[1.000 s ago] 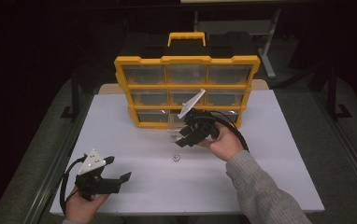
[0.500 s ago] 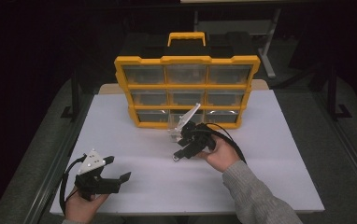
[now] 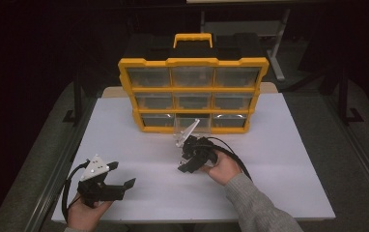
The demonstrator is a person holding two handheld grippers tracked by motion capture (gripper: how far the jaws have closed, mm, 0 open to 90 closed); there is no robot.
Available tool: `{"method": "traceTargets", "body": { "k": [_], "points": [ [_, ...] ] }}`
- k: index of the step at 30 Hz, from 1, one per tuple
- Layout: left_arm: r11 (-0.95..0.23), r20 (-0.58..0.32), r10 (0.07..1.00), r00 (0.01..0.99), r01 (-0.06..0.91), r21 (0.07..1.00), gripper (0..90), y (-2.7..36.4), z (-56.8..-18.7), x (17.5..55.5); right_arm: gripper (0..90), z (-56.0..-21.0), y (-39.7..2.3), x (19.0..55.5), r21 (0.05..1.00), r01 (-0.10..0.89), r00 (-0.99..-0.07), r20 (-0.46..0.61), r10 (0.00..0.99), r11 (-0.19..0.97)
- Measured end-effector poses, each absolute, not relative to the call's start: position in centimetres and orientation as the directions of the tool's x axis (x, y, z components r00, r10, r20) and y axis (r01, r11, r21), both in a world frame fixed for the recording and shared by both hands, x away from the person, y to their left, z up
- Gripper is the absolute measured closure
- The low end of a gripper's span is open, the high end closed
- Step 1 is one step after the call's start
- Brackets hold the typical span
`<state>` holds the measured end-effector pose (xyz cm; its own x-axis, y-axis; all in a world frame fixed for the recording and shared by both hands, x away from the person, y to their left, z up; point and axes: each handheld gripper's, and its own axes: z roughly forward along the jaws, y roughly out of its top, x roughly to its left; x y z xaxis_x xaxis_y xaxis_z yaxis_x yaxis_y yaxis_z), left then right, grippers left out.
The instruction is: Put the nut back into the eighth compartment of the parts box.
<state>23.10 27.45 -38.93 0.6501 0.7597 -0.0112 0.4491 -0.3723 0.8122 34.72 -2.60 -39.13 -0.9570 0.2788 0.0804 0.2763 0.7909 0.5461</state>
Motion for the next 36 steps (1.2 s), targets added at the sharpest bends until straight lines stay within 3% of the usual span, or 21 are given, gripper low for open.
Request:
{"method": "traceTargets", "body": {
  "k": [19, 31, 36],
  "points": [
    [-0.368, -0.012, 0.762, 0.648, 0.447, 0.815, 15.9, 27.5, -38.9, 23.1, 54.1, -42.8, -1.3, 36.1, 0.49, 0.3, -0.947, 0.051, 0.317, 0.819],
    [-0.379, -0.006, 0.759, 0.651, 0.45, 0.809, 15.9, 27.6, -38.9, 23.1, 65.6, -42.8, -0.7, 36.0, 0.483, 0.266, -0.954, 0.01, 0.298, 0.834],
    [-0.374, -0.008, 0.76, 0.649, 0.448, 0.812, 15.9, 27.5, -38.9, 23.1, 66.2, -42.7, -0.5, 36.1, 0.47, 0.269, -0.955, 0.016, 0.297, 0.841]
  ]
}}
